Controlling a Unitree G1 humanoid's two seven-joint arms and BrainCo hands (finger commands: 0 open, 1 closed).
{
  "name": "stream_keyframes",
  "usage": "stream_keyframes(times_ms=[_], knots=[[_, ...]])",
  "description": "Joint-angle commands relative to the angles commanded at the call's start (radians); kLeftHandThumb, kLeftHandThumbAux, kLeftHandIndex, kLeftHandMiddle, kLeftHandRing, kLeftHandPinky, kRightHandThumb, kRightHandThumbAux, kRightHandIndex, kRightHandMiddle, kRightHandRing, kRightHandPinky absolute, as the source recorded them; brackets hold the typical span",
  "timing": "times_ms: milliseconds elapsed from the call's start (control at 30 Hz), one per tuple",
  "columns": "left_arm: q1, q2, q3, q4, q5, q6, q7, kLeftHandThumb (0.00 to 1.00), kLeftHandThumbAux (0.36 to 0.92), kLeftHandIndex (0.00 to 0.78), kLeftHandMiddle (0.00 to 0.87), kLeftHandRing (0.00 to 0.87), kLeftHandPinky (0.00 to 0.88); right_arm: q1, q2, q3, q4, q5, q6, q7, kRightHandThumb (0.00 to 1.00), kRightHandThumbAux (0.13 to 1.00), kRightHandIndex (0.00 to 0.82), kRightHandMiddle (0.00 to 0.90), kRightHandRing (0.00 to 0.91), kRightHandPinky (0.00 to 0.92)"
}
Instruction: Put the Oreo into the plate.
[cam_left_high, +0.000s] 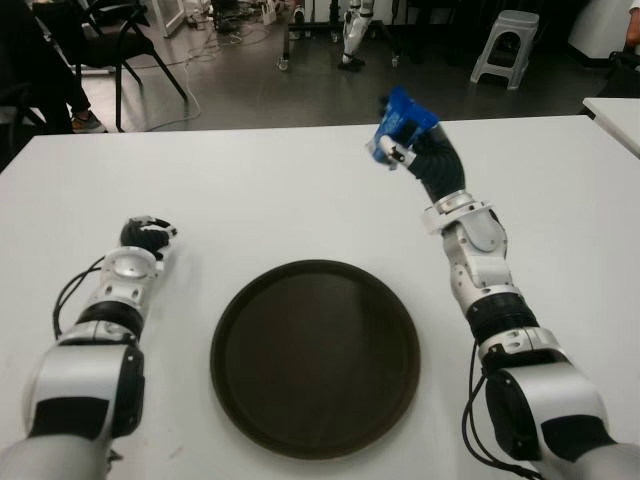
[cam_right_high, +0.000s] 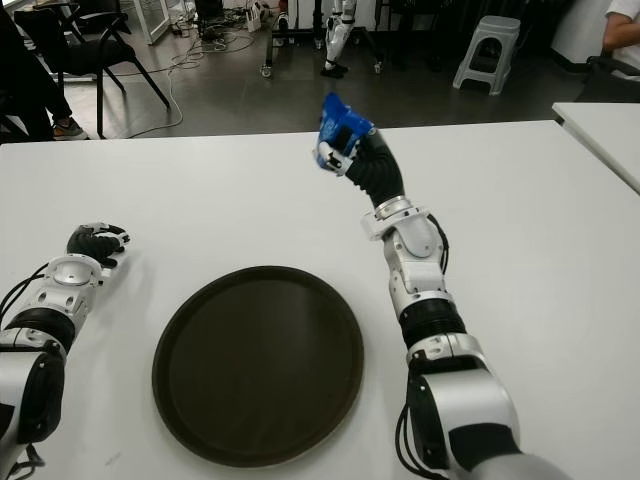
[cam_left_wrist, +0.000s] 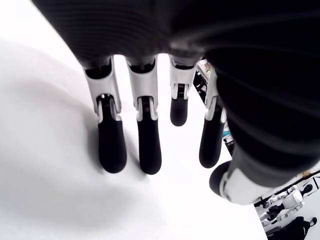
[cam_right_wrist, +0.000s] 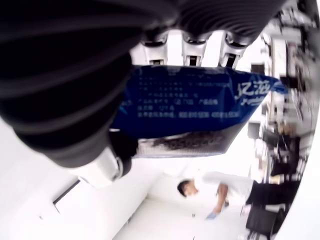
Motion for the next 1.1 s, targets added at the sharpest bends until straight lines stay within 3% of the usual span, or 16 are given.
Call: stream_keyframes(times_ms=[467, 600, 1100], knots=[[-0.002, -0.001, 0.007, 0.0, -0.001, 0.005, -0.002, 0.68, 0.726, 0.398, 0.119, 0.137, 0.155, 0.016, 0.004, 0.018, -0.01, -0.029, 0.022, 0.057, 0.704, 0.711, 0.422, 0.188, 0.116, 0.066], [0.003, -0.001, 0.01, -0.002, -0.003, -0.01, 0.0, 0.681, 0.726, 0.398, 0.125, 0.138, 0.151, 0.058, 0.03, 0.07, -0.034, -0.055, 0.038, 0.098, 0.701, 0.712, 0.422, 0.192, 0.113, 0.059], [-0.001, -0.006, 0.019, -0.003, -0.007, -0.004, 0.005, 0.681, 0.725, 0.398, 0.134, 0.15, 0.16, 0.083, 0.038, 0.125, -0.06, -0.052, 0.073, 0.251, 0.696, 0.718, 0.419, 0.158, 0.12, 0.081]])
